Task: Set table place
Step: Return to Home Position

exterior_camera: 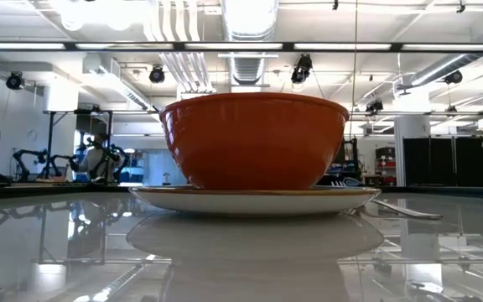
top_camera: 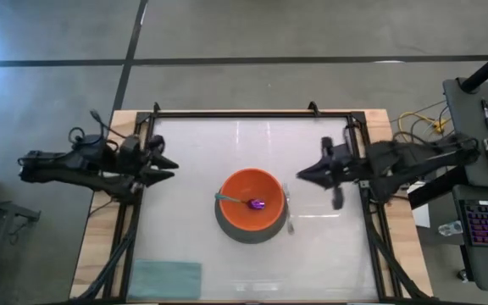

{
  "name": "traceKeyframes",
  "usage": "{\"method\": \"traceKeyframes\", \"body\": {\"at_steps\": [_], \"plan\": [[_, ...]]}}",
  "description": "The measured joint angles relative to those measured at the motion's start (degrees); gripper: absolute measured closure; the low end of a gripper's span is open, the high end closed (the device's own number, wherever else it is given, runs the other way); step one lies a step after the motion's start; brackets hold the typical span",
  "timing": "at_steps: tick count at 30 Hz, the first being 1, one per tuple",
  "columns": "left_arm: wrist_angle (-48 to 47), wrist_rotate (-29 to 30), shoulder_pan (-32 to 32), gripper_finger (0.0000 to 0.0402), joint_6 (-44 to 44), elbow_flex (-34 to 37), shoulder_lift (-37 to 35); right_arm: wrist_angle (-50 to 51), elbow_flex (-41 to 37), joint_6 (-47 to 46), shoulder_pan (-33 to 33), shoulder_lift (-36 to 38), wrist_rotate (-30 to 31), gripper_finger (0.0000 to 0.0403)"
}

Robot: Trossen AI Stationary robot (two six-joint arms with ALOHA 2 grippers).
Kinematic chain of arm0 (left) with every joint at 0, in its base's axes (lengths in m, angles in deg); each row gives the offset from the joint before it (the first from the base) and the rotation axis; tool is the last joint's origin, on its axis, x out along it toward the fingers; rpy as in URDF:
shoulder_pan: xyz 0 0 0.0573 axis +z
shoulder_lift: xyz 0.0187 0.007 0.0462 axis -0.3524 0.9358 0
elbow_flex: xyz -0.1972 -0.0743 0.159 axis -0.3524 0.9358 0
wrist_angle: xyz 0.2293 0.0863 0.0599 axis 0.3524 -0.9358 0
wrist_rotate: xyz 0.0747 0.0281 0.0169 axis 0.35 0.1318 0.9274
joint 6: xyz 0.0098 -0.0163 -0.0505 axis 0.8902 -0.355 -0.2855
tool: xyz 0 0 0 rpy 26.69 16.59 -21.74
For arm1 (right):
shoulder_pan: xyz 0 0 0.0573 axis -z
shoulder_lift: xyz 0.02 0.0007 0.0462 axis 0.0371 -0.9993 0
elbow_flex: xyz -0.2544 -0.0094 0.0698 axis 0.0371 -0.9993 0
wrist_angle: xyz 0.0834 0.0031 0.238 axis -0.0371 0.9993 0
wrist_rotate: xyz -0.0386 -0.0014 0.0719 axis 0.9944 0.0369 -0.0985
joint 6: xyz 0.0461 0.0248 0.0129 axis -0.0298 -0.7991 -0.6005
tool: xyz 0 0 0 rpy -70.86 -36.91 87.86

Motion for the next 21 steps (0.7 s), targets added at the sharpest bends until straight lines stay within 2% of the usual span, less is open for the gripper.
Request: {"method": "traceKeyframes", "body": {"at_steps": [7, 9, 11, 13, 21], "plan": [[-1.6, 4.2, 0.0, 0.0294, 2.7, 6.2, -13.3, -11.4, -18.6, -0.4, 0.6, 18.1, 0.5, 0.0394], [2.2, 4.7, 0.0, 0.0294, 3.1, 9.6, -15.6, -15.2, -23.5, -0.4, 0.6, 21.8, 0.4, 0.0394], [3.5, 6.1, 0.0, 0.0294, 3.6, 14.3, -17.3, -18.5, -27.9, -0.2, 0.7, 24.6, 0.5, 0.0394], [8.7, 7.3, 0.0, 0.0294, 4.2, 17.8, -19.3, -20.4, -31.6, -0.3, 0.6, 27.0, 0.5, 0.0394], [17.6, 7.4, 0.0, 0.0294, 2.7, 31.7, -27.9, -28.0, -41.8, -0.3, 0.6, 34.9, 0.6, 0.0394]]}}
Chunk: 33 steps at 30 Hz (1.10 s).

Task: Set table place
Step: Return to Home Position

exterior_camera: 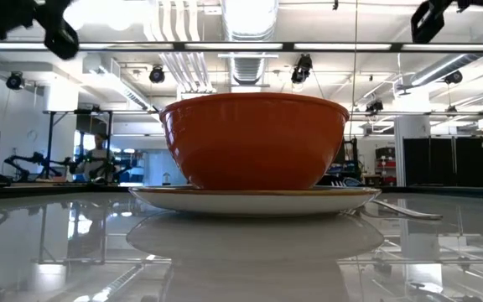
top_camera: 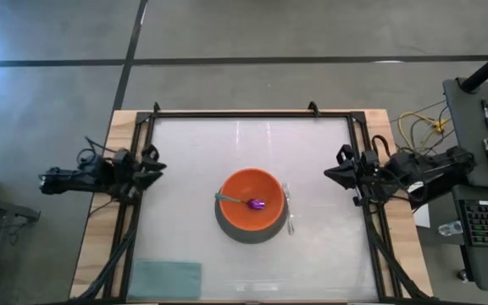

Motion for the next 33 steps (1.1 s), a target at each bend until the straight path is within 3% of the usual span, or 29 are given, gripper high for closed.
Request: {"method": "traceKeyframes", "body": {"at_steps": [6, 13, 25, 33], "plan": [[8.4, 0.4, 0.0, 0.0294, -0.7, 5.9, 0.7, -8.7, -7.8, 3.7, 0.0, 5.4, -1.6, 0.0394], [9.8, 1.8, 0.0, 0.0294, -1.2, 7.7, -0.1, -16.5, -14.7, 4.9, 0.0, 9.0, -2.9, 0.0394], [-0.6, 8.6, 0.1, 0.0294, -7.1, 7.7, 2.1, -17.1, -19.4, 8.3, 0.0, 10.7, -6.3, 0.0394], [-13.6, 13.0, 0.0, 0.0294, -16.2, 7.8, 1.8, -9.5, -19.4, 8.5, 0.0, 10.6, -7.8, 0.0394]]}}
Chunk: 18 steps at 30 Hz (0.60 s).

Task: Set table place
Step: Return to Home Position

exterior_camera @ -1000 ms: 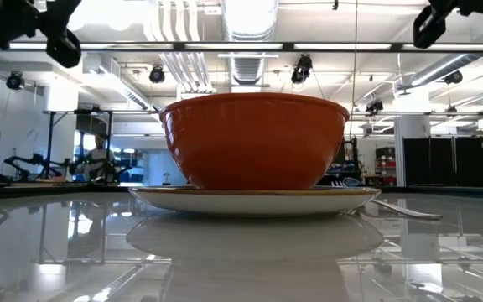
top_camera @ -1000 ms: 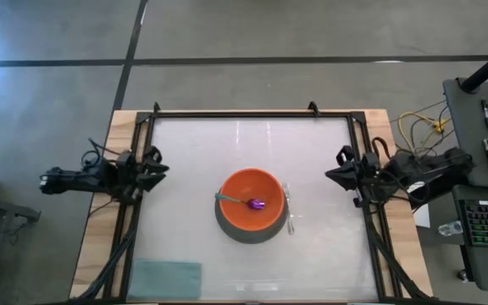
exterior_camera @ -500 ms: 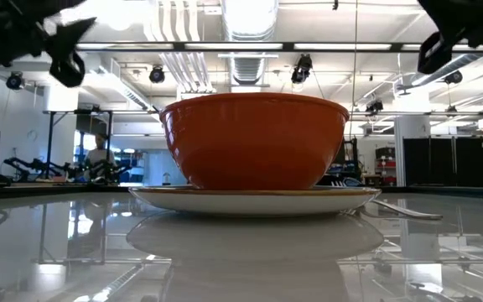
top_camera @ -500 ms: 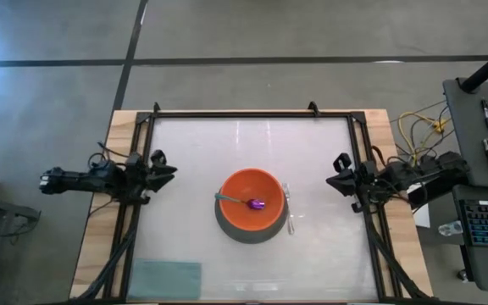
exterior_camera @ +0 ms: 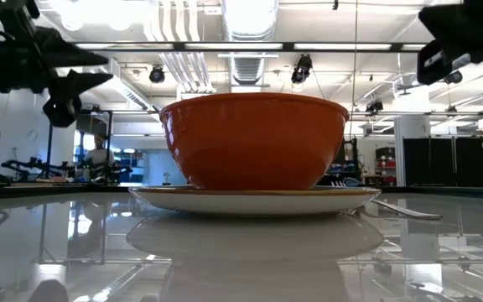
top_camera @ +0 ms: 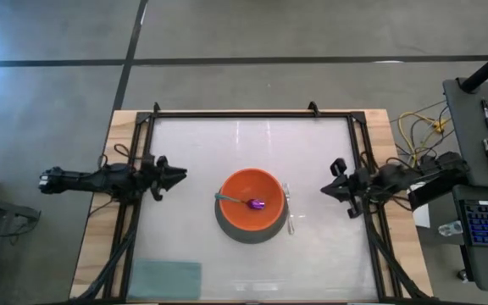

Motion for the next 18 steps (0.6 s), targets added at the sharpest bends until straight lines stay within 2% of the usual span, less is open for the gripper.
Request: {"method": "traceKeyframes", "body": {"at_steps": [6, 11, 18], "plan": [[-2.2, -0.1, 0.0, 0.0294, 0.0, 0.0, 1.6, 9.7, 0.0, 0.6, 0.0, -0.1, 0.2, 0.0394], [-2.2, -0.1, 0.0, 0.0294, 0.0, 0.1, 2.9, 18.0, 0.0, -4.1, 0.0, -0.2, 0.2, 0.0394], [-2.3, -0.2, 0.0, 0.0294, 0.0, 0.1, 4.6, 21.0, 0.0, -10.0, 0.0, -0.5, 0.2, 0.0394]]}}
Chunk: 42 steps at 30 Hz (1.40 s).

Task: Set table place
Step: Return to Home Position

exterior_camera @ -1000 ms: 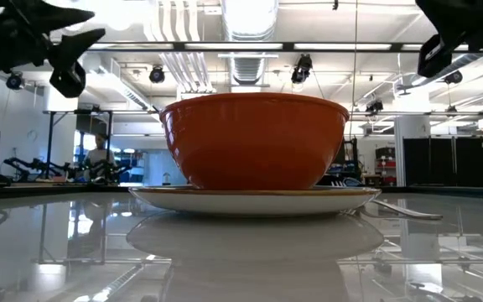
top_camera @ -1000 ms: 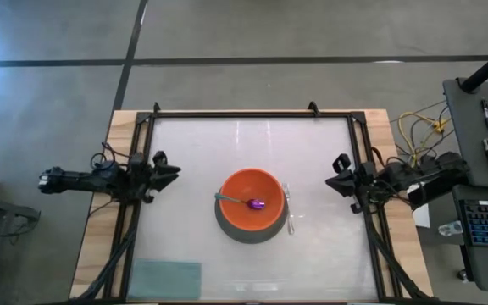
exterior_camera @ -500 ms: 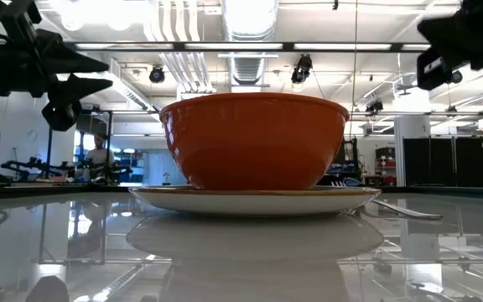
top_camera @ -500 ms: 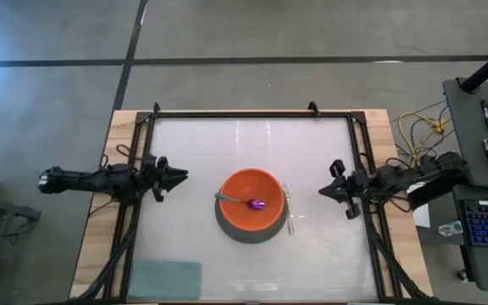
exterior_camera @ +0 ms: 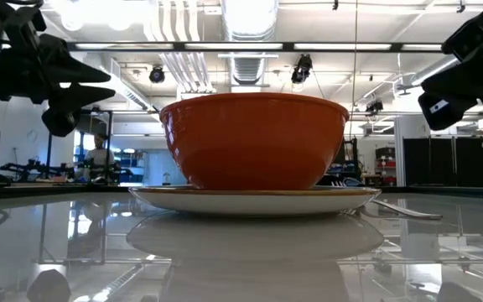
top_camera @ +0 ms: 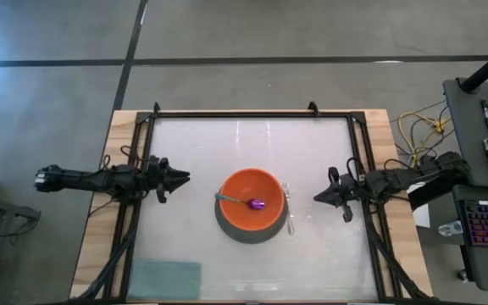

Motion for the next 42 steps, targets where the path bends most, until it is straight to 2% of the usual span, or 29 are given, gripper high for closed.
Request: {"method": "traceKeyframes", "body": {"at_steps": [13, 42], "plan": [[-0.1, 0.0, 0.0, 0.0294, 0.0, 0.0, 2.2, 0.0, 0.0, -0.6, 0.0, -0.1, 0.0, 0.0394], [-0.1, 0.0, 0.0, 0.0294, 0.0, 0.0, 2.1, 0.0, 0.0, -0.6, 0.0, -0.1, 0.0, 0.0394]]}}
